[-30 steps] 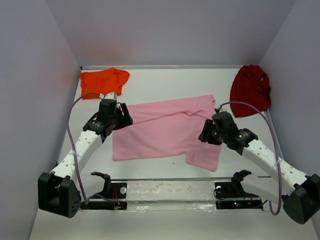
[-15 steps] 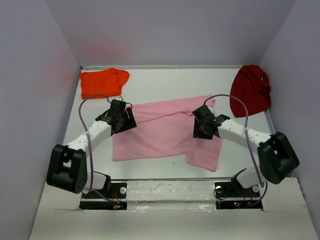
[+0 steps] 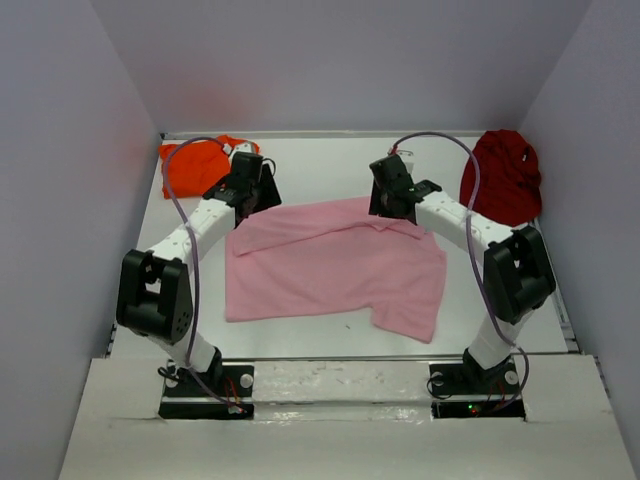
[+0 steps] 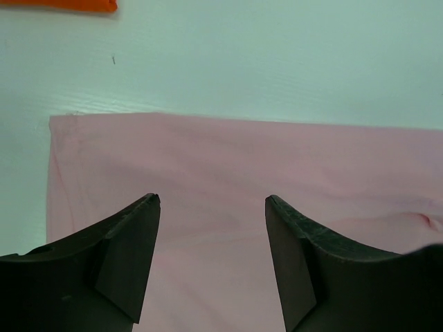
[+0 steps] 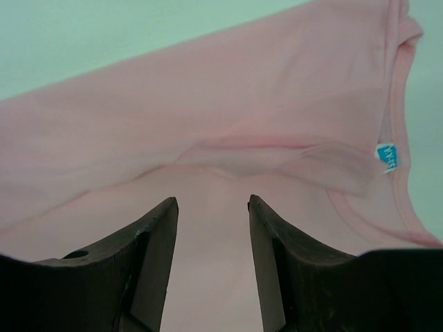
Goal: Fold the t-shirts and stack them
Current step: Fold the tshirt
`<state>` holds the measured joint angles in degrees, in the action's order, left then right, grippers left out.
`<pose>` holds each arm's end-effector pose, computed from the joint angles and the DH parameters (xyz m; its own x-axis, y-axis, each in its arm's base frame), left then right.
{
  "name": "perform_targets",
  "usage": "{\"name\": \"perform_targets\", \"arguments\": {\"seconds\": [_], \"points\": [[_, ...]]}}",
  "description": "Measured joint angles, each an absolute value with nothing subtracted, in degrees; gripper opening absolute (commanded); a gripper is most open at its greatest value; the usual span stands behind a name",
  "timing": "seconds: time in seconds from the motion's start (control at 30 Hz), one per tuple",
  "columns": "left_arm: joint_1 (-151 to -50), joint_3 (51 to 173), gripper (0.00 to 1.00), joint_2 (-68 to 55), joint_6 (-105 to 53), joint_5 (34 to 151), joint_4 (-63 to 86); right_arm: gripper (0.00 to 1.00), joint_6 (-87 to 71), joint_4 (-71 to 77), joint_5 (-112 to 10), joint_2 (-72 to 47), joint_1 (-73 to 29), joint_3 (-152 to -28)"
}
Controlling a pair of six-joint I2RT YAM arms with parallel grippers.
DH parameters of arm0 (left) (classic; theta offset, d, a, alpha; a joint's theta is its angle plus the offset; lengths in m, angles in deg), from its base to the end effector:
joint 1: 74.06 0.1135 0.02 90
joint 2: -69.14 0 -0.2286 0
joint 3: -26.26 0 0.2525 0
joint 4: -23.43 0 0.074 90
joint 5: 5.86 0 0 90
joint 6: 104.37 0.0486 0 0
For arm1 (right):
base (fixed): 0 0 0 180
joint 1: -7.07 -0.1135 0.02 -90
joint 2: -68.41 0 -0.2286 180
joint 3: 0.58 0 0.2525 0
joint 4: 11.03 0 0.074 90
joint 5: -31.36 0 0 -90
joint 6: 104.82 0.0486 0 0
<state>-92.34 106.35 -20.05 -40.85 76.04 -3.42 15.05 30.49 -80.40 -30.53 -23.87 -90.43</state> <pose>0.3487 -0.1080 0.2305 -0.5891 -0.2703 -0.7615 -0.0676 0.9556 -0.2869 0.3356 0.1802 0.2074 -0.7121 0.1124 -0.6930 0.0910 0.9936 0.0676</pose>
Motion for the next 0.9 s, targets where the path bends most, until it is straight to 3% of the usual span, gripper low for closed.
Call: {"name": "perform_targets", "arguments": {"seconds": [0.37,0.9], "points": [[-90.11,107.49,0.72,-31.04,-38.38,76.39,-2.55,0.51,12.84,30.64,-82.08,-46.26,-15.23,-96.31],[-87.91,111.31,0.72,-40.29,-37.73,77.62,-3.84,0.51,11.92,31.16,-81.95,-51.60,-13.25,-103.50]]}}
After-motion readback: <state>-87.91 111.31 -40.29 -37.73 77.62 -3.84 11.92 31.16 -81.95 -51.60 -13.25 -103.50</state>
